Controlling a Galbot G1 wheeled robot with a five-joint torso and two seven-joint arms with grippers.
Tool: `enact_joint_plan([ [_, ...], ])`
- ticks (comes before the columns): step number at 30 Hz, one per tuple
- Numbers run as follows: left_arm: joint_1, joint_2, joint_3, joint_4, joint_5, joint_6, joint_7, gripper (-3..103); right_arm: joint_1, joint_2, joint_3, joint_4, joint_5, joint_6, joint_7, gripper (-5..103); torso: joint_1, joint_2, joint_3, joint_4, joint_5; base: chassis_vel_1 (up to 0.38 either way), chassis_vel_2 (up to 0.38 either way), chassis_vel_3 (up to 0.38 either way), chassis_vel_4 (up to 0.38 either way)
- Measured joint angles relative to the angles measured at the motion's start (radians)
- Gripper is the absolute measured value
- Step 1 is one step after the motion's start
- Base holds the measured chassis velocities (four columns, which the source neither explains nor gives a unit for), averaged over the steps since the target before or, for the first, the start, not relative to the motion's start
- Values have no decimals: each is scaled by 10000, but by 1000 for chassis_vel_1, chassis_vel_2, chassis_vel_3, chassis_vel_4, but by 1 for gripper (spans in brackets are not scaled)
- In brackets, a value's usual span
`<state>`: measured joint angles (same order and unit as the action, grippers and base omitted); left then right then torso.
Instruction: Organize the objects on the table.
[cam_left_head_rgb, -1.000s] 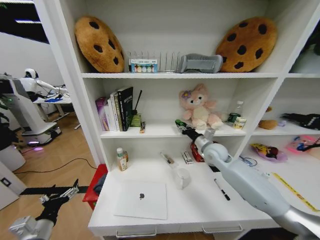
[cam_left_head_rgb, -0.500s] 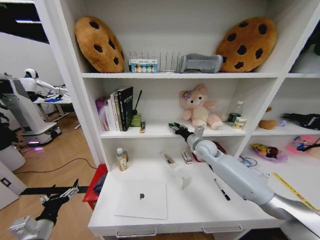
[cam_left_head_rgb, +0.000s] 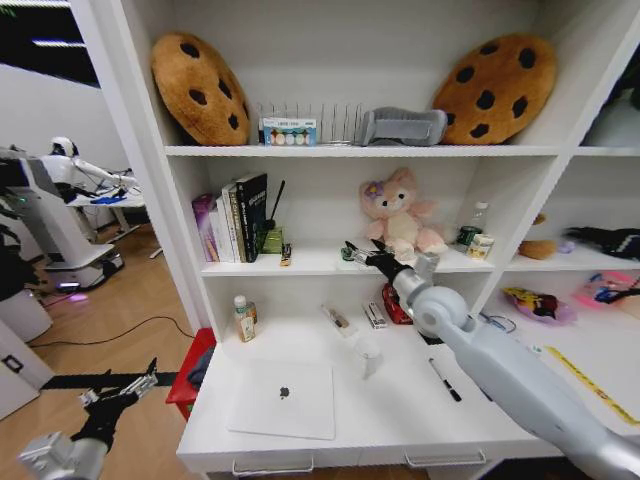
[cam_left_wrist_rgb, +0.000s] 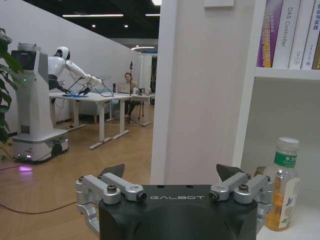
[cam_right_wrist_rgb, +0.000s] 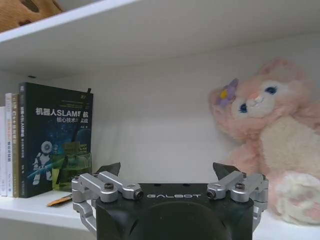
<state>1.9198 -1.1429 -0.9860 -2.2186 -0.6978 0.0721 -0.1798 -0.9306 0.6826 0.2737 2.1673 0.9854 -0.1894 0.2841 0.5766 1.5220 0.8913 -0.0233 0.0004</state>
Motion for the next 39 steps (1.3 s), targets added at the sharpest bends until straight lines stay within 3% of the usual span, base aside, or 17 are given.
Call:
enact_joint_plan([
  [2, 0, 0, -1, 0, 0, 0, -3, 100, -798, 38, 649, 356, -248, 71, -59, 100, 0, 1, -1, 0, -2, 0, 0, 0, 0],
  [3, 0, -1, 0, -1, 0, 0, -1, 100, -2426, 356, 1779, 886, -908, 257, -259, 100, 0, 1, -2, 2, -7, 0, 0, 0, 0],
  [5, 0, 0, -2, 0, 0, 0, -5, 100, -4036, 896, 2612, 1135, -1956, 553, -589, 100, -1, 1, -1, 3, 2, 0, 0, 0, 0],
  [6, 0, 0, -2, 0, 0, 0, -5, 100, -4036, 896, 2612, 1135, -1956, 553, -589, 100, -1, 1, -1, 3, 2, 0, 0, 0, 0],
  [8, 0, 0, -1, 0, 0, 0, -3, 100, -5806, 1755, 3468, 1208, -3410, 1123, -1077, 100, -1, 1, -2, 2, -5, 0, 0, 0, 0],
  [10, 0, 0, 0, -1, 0, 0, -2, 100, -6134, 1948, 3596, 1196, -3664, 1250, -1168, 100, -1, 2, -2, 0, -5, 0, 0, 0, 0],
  [11, 1, 0, 0, 0, 0, 0, -4, 100, -6984, 2538, 3901, 1056, -4271, 1681, -1369, 100, -1, 1, -1, 3, -5, 0, 0, 0, 0],
  [13, 0, 0, 0, -1, 0, 0, -4, 100, -7352, 2858, 4008, 938, -4534, 1923, -1454, 100, -1, 2, -1, 4, -5, 0, 0, 0, 0],
  [16, 0, 0, 0, -1, 0, 1, -3, 100, -8106, 3975, 4234, 481, -5138, 2554, -1600, 100, 0, 1, 0, 4, -5, 0, 0, 0, 0],
  [17, 0, 0, 0, -1, 0, 1, -3, 100, -8106, 3975, 4234, 481, -5138, 2554, -1600, 100, 0, 1, 0, 4, -5, 0, 0, 0, 0],
  [19, 1, 0, 0, 0, 0, 1, -3, 100, -8357, 4763, 4345, 206, -5411, 2853, -1650, 100, 0, 2, 0, 4, -5, 0, 0, 0, 0],
  [23, 0, 0, 0, -1, 0, 1, -3, 100, -8537, 5521, 4519, 0, -5526, 3062, -1691, 100, 0, 1, 0, 4, -6, 0, 0, 0, 0],
  [31, 0, 0, 0, 0, 0, 1, -3, 100, -8664, 5854, 4549, -287, -5872, 3249, -1773, 100, 2, -1, 1, 5, -6, 0, 0, 0, 0],
  [39, 0, 0, 0, 0, 0, 1, -4, 100, -8431, 5632, 4505, -551, -5616, 3150, -1697, 100, 3, -1, 1, 4, -5, -107, -100, 102, 101],
])
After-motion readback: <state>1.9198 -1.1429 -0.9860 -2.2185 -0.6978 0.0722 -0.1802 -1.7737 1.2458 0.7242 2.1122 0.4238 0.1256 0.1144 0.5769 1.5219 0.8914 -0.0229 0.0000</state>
